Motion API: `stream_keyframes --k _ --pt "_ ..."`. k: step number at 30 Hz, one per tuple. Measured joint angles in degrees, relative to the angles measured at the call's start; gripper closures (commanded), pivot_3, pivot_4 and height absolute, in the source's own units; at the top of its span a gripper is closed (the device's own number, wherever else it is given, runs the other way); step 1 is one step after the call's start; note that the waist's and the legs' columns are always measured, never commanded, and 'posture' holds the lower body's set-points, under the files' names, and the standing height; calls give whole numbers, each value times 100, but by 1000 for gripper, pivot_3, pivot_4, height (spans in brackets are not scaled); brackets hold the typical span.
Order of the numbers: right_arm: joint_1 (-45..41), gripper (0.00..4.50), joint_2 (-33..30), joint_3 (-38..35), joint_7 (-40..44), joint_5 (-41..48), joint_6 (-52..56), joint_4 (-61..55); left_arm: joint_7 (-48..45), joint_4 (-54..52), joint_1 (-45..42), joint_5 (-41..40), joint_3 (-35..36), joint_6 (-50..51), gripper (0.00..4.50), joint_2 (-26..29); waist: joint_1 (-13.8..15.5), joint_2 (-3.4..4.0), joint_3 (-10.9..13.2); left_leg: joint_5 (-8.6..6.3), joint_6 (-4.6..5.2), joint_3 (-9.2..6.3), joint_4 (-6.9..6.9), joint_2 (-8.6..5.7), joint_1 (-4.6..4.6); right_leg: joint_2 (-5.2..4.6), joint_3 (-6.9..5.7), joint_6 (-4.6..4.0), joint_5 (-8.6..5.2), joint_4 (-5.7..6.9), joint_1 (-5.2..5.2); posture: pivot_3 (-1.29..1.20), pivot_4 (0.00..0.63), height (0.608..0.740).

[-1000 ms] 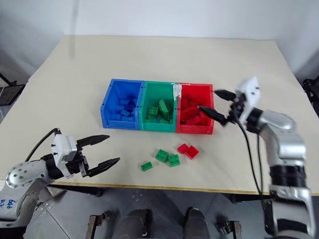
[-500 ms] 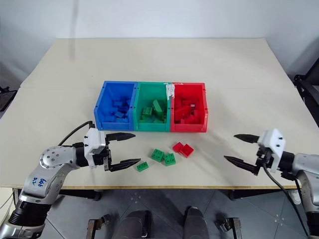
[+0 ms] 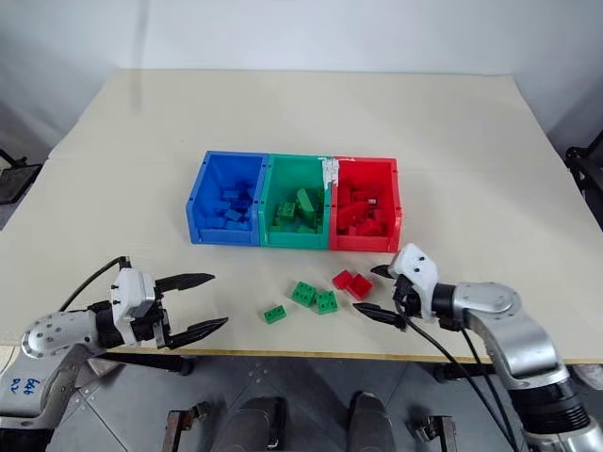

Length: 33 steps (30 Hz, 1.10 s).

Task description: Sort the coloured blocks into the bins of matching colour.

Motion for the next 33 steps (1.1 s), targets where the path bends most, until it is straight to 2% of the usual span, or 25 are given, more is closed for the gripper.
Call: stream_keyframes --k 1,4,11,15,18,22,26,33 --pt "-20 8 44 52 -57 -33 37 0 44 -49 13 -1 17 14 0 -7 11 0 0 0 0 0 1 0 0 0 0 0 0 -1 0 0 150 740" --pt "-83 660 190 109 -191 -61 117 -3 115 -170 43 -10 32 55 0 -36 10 0 0 -1 1 1 2 0 0 1 1 0 0 2 0 0 150 740" --pt "-147 3033 180 195 -279 -144 114 -1 153 -181 -6 -16 28 77 0 -40 10 0 0 -1 1 1 -1 1 0 3 0 0 0 3 -1 0 150 740" --pt "-146 3013 -54 -113 131 92 -25 43 148 -179 -82 -57 24 76 0 -54 14 0 0 -2 3 2 -1 1 0 3 0 0 0 2 0 0 150 740" --pt "-398 3013 -4 -526 265 412 -170 163 199 -178 -178 -185 25 85 0 -207 5 0 0 -2 2 3 0 2 1 4 1 0 0 4 0 0 150 740" --pt "-1506 3013 593 -1052 -104 912 -50 696 422 -188 -233 -365 123 190 0 -319 -116 0 0 0 -7 4 -2 18 4 20 3 -8 4 6 -4 0 150 740" --pt "-2593 3013 1217 -1089 -880 773 -75 1535 531 -197 -92 -365 322 171 0 -315 -147 0 0 -9 -23 10 -4 47 3 55 10 -23 7 -2 -10 0 150 740" --pt "-3289 615 1534 -685 -946 58 -894 3094 613 -403 305 -358 498 159 0 -283 -121 0 0 -14 -24 21 -6 52 -8 60 15 -27 6 -4 -24 0 150 740"
